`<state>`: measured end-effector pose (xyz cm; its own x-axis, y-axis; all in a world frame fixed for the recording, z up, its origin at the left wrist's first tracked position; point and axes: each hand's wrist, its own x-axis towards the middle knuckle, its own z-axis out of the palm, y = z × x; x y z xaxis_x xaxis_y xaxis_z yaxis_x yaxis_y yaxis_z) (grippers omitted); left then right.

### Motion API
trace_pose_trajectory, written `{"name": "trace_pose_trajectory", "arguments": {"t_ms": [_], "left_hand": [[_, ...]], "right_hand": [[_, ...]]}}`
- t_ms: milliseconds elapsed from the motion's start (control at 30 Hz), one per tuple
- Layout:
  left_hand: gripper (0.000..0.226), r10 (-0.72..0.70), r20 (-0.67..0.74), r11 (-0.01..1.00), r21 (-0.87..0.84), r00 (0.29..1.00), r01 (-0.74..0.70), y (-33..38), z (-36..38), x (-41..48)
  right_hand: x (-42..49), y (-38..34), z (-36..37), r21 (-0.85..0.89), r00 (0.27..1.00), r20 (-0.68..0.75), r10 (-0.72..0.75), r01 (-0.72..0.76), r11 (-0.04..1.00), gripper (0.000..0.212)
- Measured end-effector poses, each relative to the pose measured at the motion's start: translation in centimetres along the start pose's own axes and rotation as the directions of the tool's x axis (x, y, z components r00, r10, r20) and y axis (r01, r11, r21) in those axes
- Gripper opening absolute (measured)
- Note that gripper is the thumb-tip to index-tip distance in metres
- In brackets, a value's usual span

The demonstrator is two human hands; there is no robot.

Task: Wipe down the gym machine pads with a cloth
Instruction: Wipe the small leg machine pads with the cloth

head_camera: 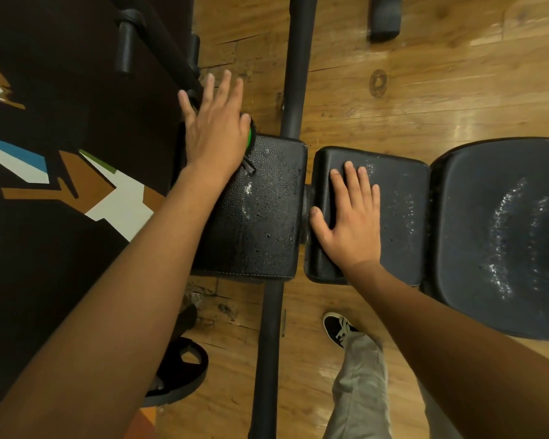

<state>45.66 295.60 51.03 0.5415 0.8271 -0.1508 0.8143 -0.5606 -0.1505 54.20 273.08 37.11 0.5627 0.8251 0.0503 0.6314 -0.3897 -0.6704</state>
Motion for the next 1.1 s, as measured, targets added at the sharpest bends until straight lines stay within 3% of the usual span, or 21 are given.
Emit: {"name": "trace_pose_trajectory", "arguments": {"t_ms": [300,567,833,1100], "left_hand": [[0.059,0.025,-0.018,0.998,-0.049,1.000,-0.026,-0.5,1.0,-8.7],[0.057,0.056,-0.036,0.998,-0.002,0.998,-0.056,0.5,0.6,-3.7],[0.058,0.057,-0.038,0.998,-0.029,0.998,-0.058,-0.8,1.5,-8.8],[0.059,0.099,-0.025,0.995,-0.007,0.995,-0.099,-0.1,0.3,-3.2]], "right_hand": [[0.1,0.0,-0.3,0.004,1.000,0.010,-0.002,0.002,1.000,0.069],[0.0,0.0,-0.3,0.003,1.000,0.000,-0.001,0.001,1.000,0.069],[0.0,0.0,-0.2,0.015,1.000,-0.006,-0.009,0.009,1.000,0.069],[0.0,0.1,-0.1,0.020,1.000,-0.012,-0.010,0.010,1.000,0.069]]}}
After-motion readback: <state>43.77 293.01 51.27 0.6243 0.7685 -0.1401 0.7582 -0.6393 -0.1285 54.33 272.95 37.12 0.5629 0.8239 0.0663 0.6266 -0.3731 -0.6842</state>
